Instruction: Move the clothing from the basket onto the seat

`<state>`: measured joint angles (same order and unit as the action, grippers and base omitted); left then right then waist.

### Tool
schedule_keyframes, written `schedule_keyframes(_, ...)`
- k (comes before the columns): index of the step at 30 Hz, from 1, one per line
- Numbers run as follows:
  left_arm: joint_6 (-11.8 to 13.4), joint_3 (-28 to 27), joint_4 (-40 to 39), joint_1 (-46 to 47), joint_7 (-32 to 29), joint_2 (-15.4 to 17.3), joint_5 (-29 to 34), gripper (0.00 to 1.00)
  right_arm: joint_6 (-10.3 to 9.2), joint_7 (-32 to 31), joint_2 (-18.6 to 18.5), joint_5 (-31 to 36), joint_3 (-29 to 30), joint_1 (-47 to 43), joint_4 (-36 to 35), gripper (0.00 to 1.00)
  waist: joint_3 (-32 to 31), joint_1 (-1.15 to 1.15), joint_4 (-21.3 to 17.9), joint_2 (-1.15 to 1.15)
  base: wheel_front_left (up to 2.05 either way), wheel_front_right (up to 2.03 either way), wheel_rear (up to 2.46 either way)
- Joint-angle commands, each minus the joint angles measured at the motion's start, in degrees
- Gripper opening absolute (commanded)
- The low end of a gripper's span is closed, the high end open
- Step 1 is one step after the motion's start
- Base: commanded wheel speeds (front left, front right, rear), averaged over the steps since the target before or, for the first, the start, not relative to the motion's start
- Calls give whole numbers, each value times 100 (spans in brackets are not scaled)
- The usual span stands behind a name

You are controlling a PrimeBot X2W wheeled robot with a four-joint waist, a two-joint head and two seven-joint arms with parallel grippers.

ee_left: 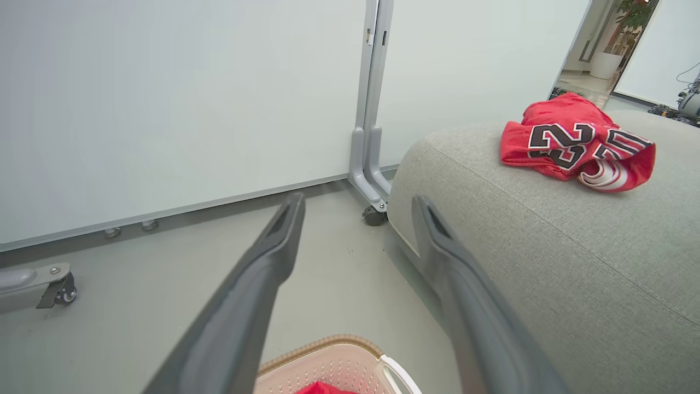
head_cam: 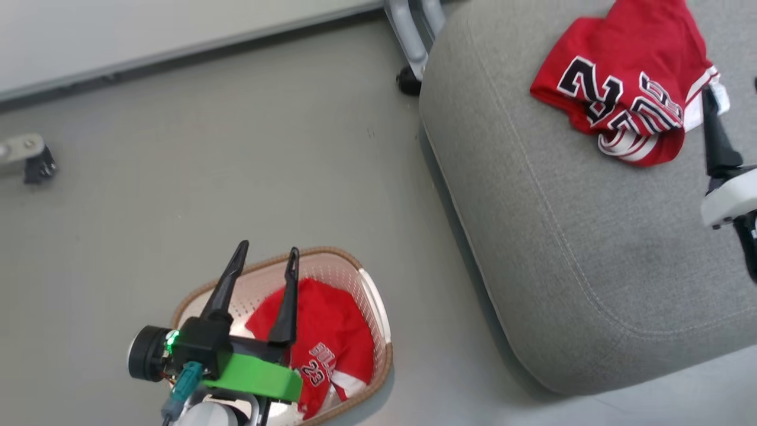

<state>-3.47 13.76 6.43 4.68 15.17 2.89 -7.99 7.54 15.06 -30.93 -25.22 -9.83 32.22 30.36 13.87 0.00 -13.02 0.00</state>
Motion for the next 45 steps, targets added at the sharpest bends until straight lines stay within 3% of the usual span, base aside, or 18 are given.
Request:
schedule_keyframes(1,93,-95,-38,-125,-3,7,-95,100,-10,17,33,-48,-28,-257,-409,100,-718,0,205,0,0,0,0)
schedule_keyframes(8,244,-338,-171,-265,-4,7,-200,100,-10,18,410,214,400,-1139,-2161,100,-1113,0,709,0,0,0,0)
schedule_keyframes(14,333,-451,-303,-386,-4,8,-295,100,-10,18,1273,627,898,-2052,-3267,100,-1315,0,1178,0,0,0,0)
schedule_keyframes(15,345,-485,-323,-441,-4,7,-326,100,-10,18,1605,713,1037,-2351,-3508,100,-1370,0,1298,0,0,0,0)
schedule_keyframes(20,403,-538,-341,-602,-4,7,-488,100,-10,18,2334,960,1283,-2920,-3845,100,-1447,0,1517,0,0,0,0)
schedule_keyframes(23,389,-518,-324,-701,-4,6,-462,100,-8,18,2550,1065,1273,-3101,-3868,100,-1469,0,1570,0,0,0,0)
schedule_keyframes(45,418,-399,-341,-720,-4,7,-512,100,-8,18,2570,1342,1059,-3236,-2970,100,-1483,0,1560,0,0,0,0)
